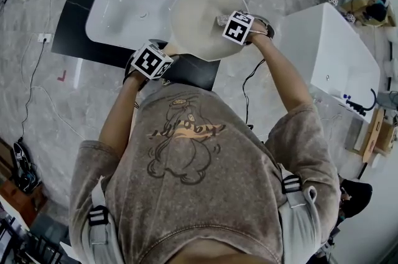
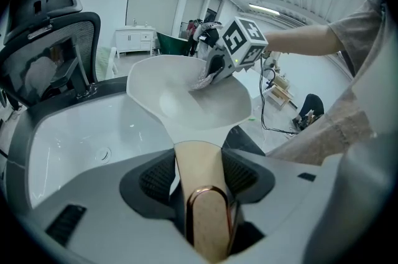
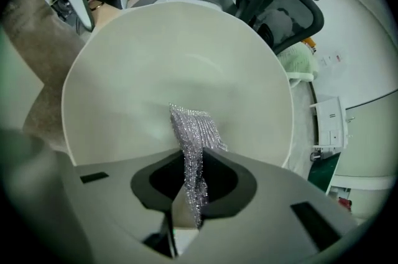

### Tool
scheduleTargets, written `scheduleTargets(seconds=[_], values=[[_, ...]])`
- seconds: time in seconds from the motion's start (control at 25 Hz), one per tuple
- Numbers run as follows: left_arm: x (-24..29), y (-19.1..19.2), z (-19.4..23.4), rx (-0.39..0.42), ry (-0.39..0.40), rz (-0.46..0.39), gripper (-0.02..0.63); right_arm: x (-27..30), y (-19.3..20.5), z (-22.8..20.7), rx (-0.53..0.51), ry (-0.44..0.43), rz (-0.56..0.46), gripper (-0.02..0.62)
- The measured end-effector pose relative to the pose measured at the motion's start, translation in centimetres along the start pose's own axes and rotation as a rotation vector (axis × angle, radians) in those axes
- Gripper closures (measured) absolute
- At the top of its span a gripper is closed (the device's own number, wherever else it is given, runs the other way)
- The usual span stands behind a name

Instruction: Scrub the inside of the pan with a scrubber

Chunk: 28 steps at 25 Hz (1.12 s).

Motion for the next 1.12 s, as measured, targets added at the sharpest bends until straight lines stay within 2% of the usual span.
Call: scheduleTargets(seconds=[0.16, 0.24, 0.32, 0.52, 0.68, 1.12], values=[[0.1, 0.0, 0.0, -0.007, 0.002, 0.002, 0.36, -1.1, 1.9, 2.0, -0.014, -0.115, 0.104, 0.514], [0.1, 0.0, 0.0, -0.008, 0.002, 0.002, 0.36, -1.7, 2.7, 2.7, -0.011, -0.145, 0.158, 0.515], [0.1, 0.0, 0.0, -0.008, 0.001, 0.002, 0.36, -2.0, 2.6, 3.5, -0.011, -0.168, 0.168, 0.515], [0.1, 0.0, 0.1, -0.016, 0.006, 0.001, 0.359, -2.1, 0.4, 7.2, 0.001, -0.305, 0.084, 0.515], [0.2, 0.0, 0.1, -0.021, 0.009, 0.001, 0.359, -2.7, -0.6, 9.4, 0.003, -0.369, 0.051, 0.515], [0.2, 0.1, 0.1, -0.03, 0.019, 0.015, 0.359, -3.3, -4.3, 11.7, 0.157, -0.536, -0.036, 0.518]])
Point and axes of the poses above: the fingertips, and each gripper's own axes: x forward along the fingers, z to its left, y out of its underside, the point moved 1 cm from there along -x, backward along the fingers, and after that the axes turned 9 degrees about y, right-handed, at the moved point
